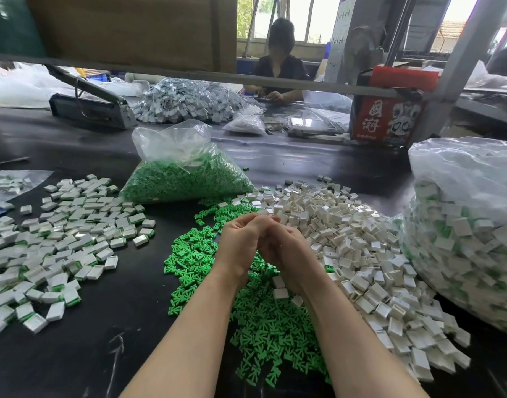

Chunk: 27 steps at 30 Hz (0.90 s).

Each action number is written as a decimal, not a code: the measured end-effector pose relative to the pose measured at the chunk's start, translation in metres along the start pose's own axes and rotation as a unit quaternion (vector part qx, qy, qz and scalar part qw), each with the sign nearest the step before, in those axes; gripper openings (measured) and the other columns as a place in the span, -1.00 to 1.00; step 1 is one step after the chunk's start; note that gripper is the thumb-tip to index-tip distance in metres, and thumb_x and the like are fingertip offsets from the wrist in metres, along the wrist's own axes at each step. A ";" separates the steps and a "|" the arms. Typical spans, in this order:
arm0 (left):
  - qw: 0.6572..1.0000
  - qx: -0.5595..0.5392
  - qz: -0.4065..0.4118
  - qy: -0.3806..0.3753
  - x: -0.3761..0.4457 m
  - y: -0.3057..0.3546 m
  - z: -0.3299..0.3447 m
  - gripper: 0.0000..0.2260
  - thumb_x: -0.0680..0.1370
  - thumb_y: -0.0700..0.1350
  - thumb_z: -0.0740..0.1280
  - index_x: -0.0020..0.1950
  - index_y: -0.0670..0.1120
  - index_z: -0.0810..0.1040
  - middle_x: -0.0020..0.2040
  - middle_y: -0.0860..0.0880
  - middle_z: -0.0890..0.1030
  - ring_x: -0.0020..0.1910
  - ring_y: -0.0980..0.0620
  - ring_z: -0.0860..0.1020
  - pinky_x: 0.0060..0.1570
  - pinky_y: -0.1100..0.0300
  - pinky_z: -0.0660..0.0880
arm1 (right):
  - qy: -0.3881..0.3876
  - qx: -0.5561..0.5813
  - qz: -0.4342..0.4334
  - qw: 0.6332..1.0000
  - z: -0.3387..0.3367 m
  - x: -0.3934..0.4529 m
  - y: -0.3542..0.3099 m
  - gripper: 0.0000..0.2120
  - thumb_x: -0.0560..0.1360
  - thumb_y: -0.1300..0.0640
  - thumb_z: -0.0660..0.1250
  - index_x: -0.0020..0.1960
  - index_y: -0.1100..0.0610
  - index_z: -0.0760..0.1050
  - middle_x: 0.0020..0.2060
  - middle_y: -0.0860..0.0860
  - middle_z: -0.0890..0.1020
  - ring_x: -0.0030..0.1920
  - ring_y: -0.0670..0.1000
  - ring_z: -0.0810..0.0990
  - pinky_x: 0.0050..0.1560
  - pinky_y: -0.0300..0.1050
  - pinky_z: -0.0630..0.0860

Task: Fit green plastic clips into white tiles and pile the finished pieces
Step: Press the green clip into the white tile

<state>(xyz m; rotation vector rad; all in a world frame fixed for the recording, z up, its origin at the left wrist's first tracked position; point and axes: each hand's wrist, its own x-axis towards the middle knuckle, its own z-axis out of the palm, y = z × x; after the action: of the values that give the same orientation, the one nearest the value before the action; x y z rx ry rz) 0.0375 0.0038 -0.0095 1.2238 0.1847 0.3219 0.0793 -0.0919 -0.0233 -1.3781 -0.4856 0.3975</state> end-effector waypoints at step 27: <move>0.991 -0.102 -0.051 -0.063 0.010 0.006 -0.038 -0.71 0.44 -0.15 0.44 0.12 -0.23 0.62 0.10 -0.20 0.68 0.03 -0.08 0.68 -0.06 0.15 0.62 | -0.011 0.068 0.048 0.996 -0.009 0.001 -0.009 -0.59 0.65 -0.02 0.10 -0.30 0.06 0.50 -0.44 0.03 0.41 -0.54 -0.07 0.28 -0.57 -0.27 0.12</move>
<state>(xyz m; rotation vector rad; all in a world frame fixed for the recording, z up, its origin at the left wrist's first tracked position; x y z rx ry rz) 0.0345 0.0432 -0.0166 1.0241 0.1020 0.1703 0.0848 -0.1007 -0.0159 -1.2689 -0.4038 0.5170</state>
